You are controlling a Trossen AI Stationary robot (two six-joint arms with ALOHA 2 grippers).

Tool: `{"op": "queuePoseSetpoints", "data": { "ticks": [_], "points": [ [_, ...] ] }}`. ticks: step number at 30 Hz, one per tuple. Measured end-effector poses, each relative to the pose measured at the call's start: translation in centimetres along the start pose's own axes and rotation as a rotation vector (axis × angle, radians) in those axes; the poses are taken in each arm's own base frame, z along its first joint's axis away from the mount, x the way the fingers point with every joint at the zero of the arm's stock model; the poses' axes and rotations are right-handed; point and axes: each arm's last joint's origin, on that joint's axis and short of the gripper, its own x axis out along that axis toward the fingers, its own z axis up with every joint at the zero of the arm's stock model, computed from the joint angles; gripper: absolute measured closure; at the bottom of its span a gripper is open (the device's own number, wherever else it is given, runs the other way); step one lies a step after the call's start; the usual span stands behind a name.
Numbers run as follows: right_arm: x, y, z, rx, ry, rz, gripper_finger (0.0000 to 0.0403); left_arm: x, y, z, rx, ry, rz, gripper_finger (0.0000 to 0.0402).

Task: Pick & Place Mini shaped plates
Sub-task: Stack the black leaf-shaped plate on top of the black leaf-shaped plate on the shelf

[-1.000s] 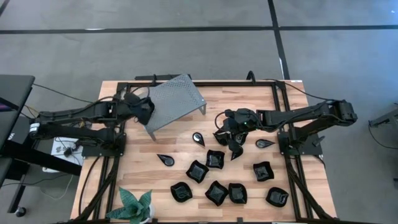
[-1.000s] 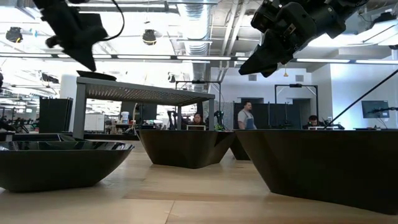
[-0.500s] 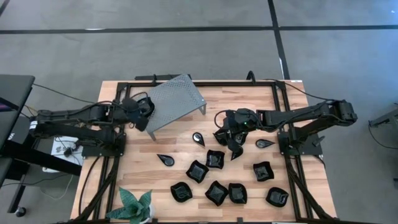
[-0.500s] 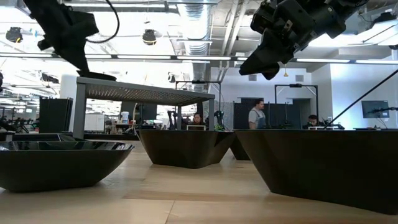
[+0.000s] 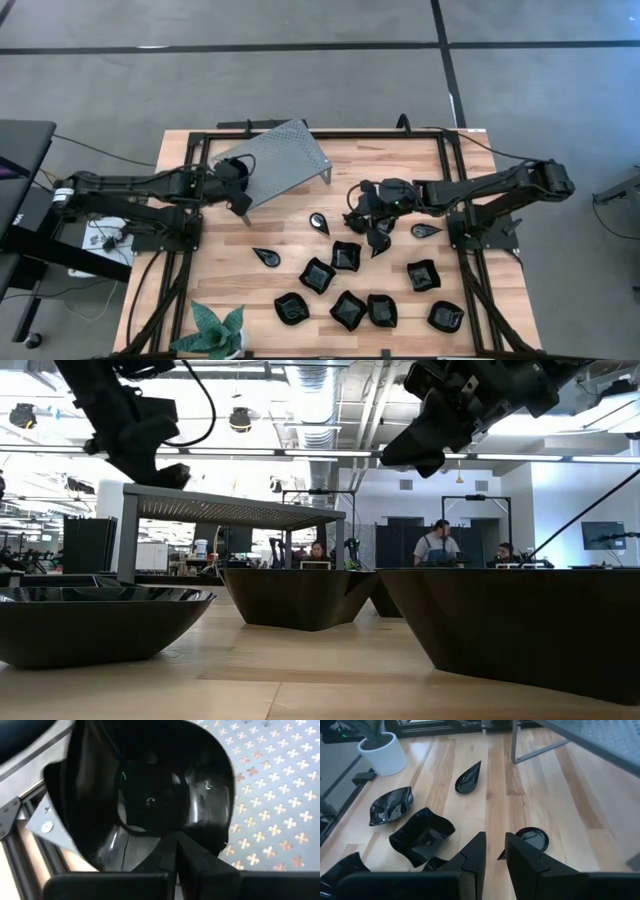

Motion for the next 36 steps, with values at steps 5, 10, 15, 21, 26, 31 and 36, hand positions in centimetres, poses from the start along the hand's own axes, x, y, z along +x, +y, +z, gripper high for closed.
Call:
{"op": "queuePoseSetpoints", "data": {
  "ticks": [5,10,15,21,26,31,36],
  "points": [
    [0.0,-0.1,0.0,-0.007,0.0,-0.003,0.0336,0.1,-0.3,0.3,-0.017,-0.018,-0.014,0.0396],
    [0.0,-0.1,0.0,-0.012,0.0,-0.003,0.0336,-1.3,-0.1,1.7,-0.061,-0.07,-0.054,0.0396],
    [0.0,-0.1,0.0,-0.076,0.0,-0.004,0.0336,-1.7,0.1,2.4,-0.091,-0.089,-0.056,0.0396],
    [0.5,-0.7,1.1,-0.09,-0.123,-0.083,0.0335,-1.2,0.7,2.6,-0.123,-0.067,-0.037,0.0396],
    [3.0,-2.6,1.8,-0.072,-0.279,-0.205,0.0335,-0.8,0.9,2.6,-0.138,0.002,-0.094,0.0396],
    [6.9,-4.7,2.7,-0.047,-0.26,-0.247,0.0336,-0.3,0.5,2.5,-0.121,0.053,-0.115,0.0396],
    [10.9,-5.8,5.5,-0.102,-0.234,-0.261,0.0358,0.8,0.0,2.6,-0.107,0.092,-0.084,0.0396]
  ]
}}
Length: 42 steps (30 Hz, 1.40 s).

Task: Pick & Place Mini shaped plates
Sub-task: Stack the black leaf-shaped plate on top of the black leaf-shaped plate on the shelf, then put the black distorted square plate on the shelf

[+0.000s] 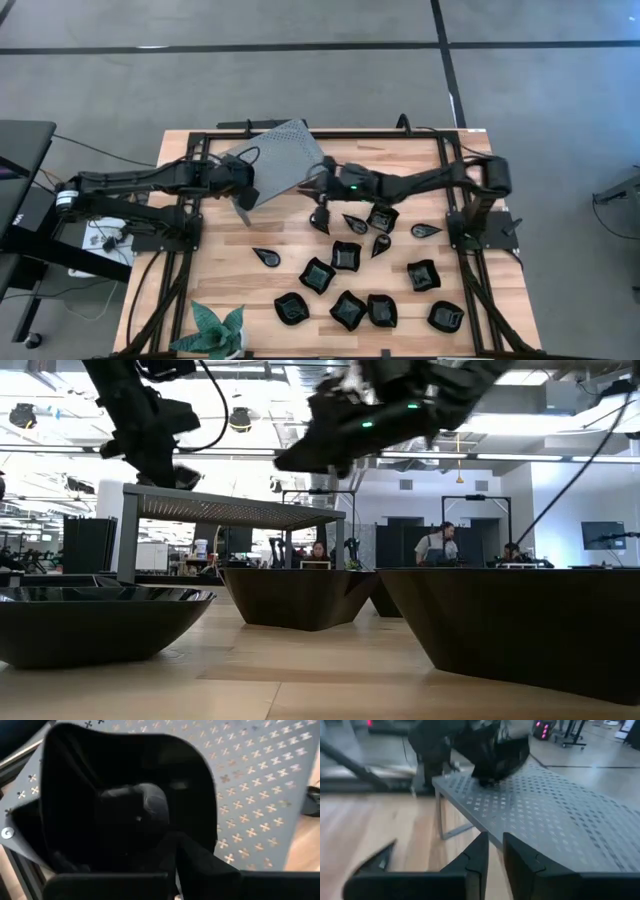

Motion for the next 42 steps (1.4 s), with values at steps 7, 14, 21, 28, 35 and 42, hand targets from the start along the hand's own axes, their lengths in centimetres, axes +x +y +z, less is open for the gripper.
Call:
{"op": "queuePoseSetpoints", "data": {
  "ticks": [7,14,21,28,35,42],
  "points": [
    [6.1,-1.0,1.3,-0.025,0.128,-0.012,0.0394,0.4,-0.2,0.1,0.008,0.009,0.01,0.0396],
    [10.4,-2.3,1.6,-0.016,0.147,-0.035,0.0399,-0.7,0.3,0.1,-0.014,-0.03,-0.023,0.0396],
    [13.0,-3.4,1.6,-0.031,0.116,-0.055,0.04,-1.3,0.7,0.0,-0.027,-0.054,-0.04,0.0396],
    [13.6,-4.0,2.0,-0.019,0.136,-0.043,0.0401,-1.4,0.9,0.0,-0.008,-0.061,-0.037,0.0396],
    [13.5,-3.9,2.5,-0.021,0.098,-0.04,0.0401,-1.3,1.1,0.2,-0.022,-0.062,-0.027,0.0396],
    [12.0,-3.1,4.1,-0.08,0.15,-0.017,0.0402,-1.6,0.3,0.3,0.088,-0.107,-0.075,0.0396]
  ]
}}
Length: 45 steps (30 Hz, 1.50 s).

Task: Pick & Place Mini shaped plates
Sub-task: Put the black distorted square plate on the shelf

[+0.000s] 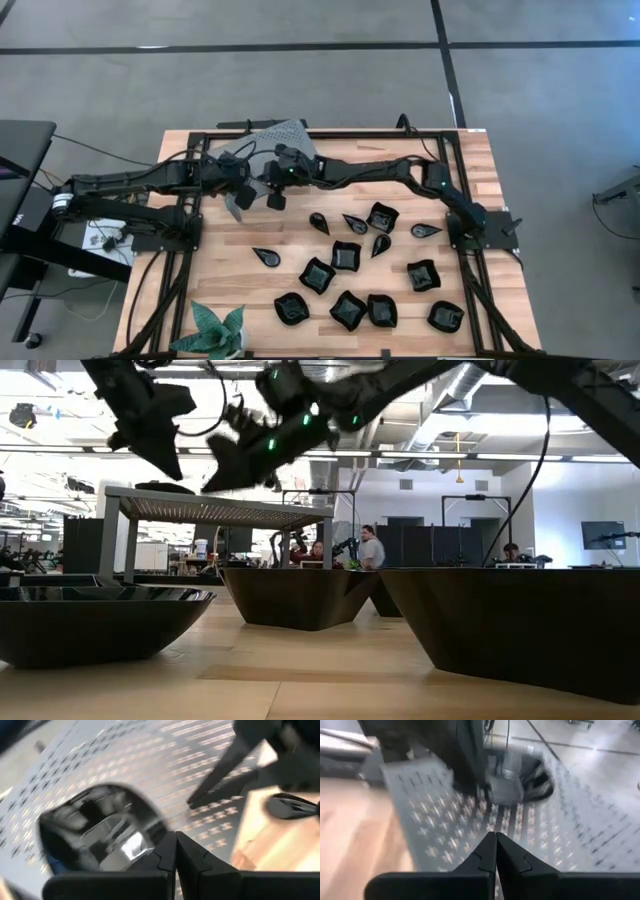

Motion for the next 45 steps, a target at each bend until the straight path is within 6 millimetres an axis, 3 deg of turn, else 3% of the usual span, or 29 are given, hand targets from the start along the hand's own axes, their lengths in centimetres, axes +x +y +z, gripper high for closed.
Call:
{"op": "queuePoseSetpoints", "data": {
  "ticks": [4,7,11,14,17,24,28,36,45],
  "points": [
    [-4.4,-0.2,3.4,-0.066,0.044,0.019,0.0402,-0.9,-1.5,0.3,0.089,-0.105,-0.107,0.0396],
    [-9.2,-0.4,6.4,-0.106,0.063,-0.005,0.0402,-2.3,-3.0,0.5,0.18,-0.21,-0.234,0.0396],
    [-17.1,-0.8,9.7,-0.13,0.028,-0.074,0.0403,-4.2,-5.1,0.0,0.283,-0.304,-0.409,0.0396],
    [-22.3,-0.1,9.9,-0.104,0.006,-0.069,0.0403,-5.1,-6.3,-0.8,0.362,-0.319,-0.49,0.0396],
    [-25.6,1.7,7.2,-0.058,-0.005,-0.031,0.0403,-5.3,-7.5,-1.5,0.416,-0.318,-0.533,0.0396],
    [-29.7,5.7,-3.3,0.074,-0.096,-0.132,0.0403,-4.2,-10.3,-1.7,0.527,-0.33,-0.599,0.037],
    [-31.6,6.6,-7.2,0.15,-0.181,-0.09,0.0403,-2.9,-12.5,-1.1,0.556,-0.368,-0.743,0.0338],
    [-34.8,5.9,-8.3,0.218,-0.281,-0.064,0.0403,1.3,-15.9,-2.3,0.703,-0.251,-0.895,0.0285],
    [-33.9,6.3,-9.2,0.195,-0.227,-0.063,0.0403,5.2,-19.4,-6.0,0.789,-0.113,-0.926,0.0277]
  ]
}}
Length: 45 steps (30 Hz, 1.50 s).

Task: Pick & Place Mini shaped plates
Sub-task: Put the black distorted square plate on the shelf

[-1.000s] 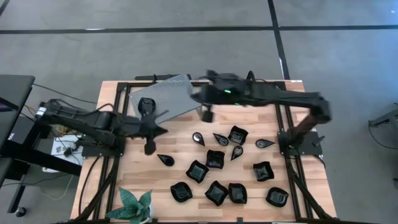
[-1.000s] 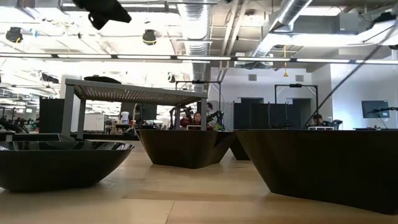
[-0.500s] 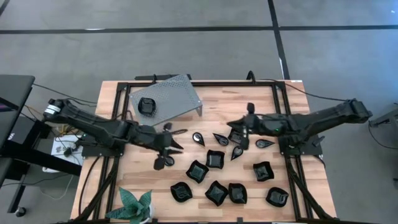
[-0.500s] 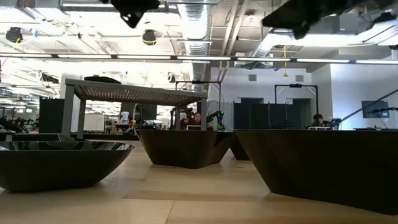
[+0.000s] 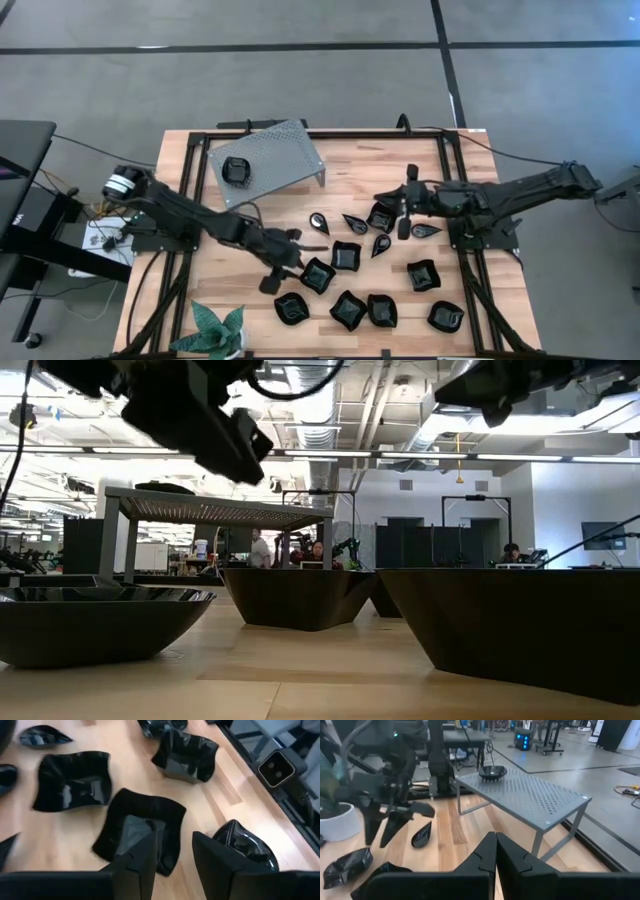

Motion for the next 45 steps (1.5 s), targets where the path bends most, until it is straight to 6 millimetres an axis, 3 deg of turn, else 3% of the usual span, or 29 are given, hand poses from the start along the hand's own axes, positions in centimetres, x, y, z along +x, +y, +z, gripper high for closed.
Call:
{"op": "queuePoseSetpoints", "data": {
  "ticks": [6,14,23,37,40,45],
  "points": [
    [0.4,0.1,-0.2,-0.041,0.008,-0.001,0.0403,2.3,-1.0,-1.4,0.019,0.07,-0.03,0.0286],
    [0.4,0.1,0.1,-0.036,-0.015,0.0,0.0403,4.3,-0.8,-2.7,0.029,0.108,-0.001,0.0296],
    [0.4,0.2,0.1,-0.048,-0.014,0.0,0.0403,4.4,-0.9,-2.7,0.025,0.095,0.0,0.0298],
    [0.4,0.2,0.3,-0.092,-0.033,0.004,0.0403,4.4,-0.8,-4.5,0.028,0.131,0.086,0.0301],
    [0.4,0.2,0.3,-0.094,-0.032,0.004,0.0403,4.4,-0.8,-4.4,0.03,0.128,0.102,0.0318],
    [0.4,0.2,0.3,-0.117,-0.033,0.003,0.0403,4.3,-0.8,-4.3,0.03,0.118,0.106,0.0388]
  ]
}}
